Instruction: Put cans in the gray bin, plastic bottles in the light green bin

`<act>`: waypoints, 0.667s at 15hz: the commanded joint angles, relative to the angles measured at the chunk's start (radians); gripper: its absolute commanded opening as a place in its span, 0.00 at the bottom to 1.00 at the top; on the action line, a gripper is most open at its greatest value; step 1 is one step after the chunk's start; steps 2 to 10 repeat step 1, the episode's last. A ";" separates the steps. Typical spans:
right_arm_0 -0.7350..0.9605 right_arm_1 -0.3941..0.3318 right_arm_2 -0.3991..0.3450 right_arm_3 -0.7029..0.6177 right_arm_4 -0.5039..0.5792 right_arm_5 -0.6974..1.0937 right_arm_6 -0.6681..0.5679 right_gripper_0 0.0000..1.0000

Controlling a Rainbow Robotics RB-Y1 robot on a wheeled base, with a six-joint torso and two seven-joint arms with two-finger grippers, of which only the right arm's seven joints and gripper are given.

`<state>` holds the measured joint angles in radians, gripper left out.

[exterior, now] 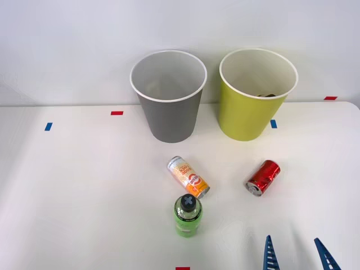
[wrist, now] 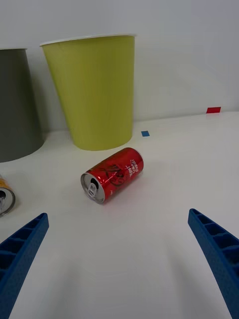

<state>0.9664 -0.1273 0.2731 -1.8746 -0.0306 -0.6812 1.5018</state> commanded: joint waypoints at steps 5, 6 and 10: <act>0.000 0.000 0.000 0.000 0.000 0.000 0.000 0.97; 0.000 0.000 0.000 0.000 0.000 0.000 0.000 0.97; 0.000 0.000 0.000 0.000 0.000 0.000 0.000 0.97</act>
